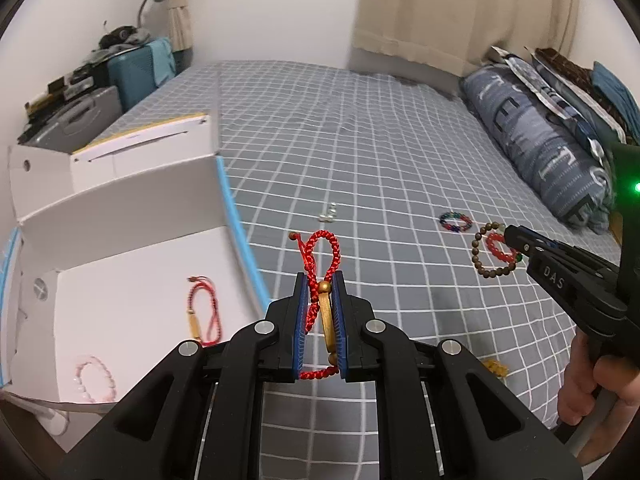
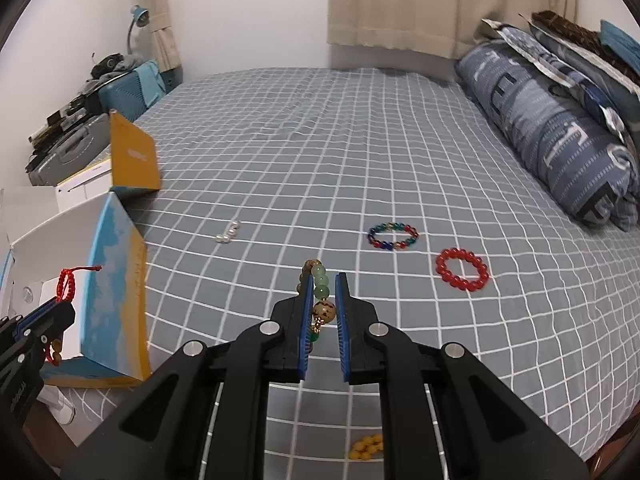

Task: Organize jewelry
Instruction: 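Carry both held bracelets over the open white box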

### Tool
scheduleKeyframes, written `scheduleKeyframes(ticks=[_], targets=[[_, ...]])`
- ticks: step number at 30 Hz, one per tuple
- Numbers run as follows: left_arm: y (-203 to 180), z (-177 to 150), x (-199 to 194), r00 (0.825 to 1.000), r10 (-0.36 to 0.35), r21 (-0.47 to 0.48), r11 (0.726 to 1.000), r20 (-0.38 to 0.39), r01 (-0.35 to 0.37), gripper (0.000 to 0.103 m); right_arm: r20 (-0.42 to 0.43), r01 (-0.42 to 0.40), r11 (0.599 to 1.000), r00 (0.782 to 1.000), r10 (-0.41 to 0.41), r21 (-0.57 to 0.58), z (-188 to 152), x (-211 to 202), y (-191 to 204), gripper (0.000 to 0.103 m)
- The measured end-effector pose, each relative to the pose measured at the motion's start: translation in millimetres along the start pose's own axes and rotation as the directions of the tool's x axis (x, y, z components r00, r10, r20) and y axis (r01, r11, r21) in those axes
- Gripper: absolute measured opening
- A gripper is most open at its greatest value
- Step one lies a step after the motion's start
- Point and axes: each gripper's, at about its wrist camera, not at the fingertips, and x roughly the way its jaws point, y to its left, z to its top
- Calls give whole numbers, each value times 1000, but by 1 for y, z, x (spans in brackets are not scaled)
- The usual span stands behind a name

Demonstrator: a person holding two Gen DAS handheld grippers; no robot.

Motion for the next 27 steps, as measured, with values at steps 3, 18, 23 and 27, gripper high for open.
scheduleKeyframes(ticks=[3, 18, 23, 27], targets=[[10, 0, -5, 1000, 21, -8, 1000, 10, -21, 12, 17, -15, 1000, 1000, 15, -12, 3, -5, 13, 11], [81, -9, -31, 990, 135, -88, 987, 30, -132, 12, 102, -139, 982, 983, 152, -125, 19, -38, 115, 10], [116, -13, -38, 983, 183, -139, 974, 25, -178, 12, 106, -188, 969, 973, 206, -162, 20, -43, 153, 10], [141, -18, -42, 977, 213, -179, 962, 15, -206, 12, 94, -219, 954, 966, 242, -203, 17, -42, 188, 10]])
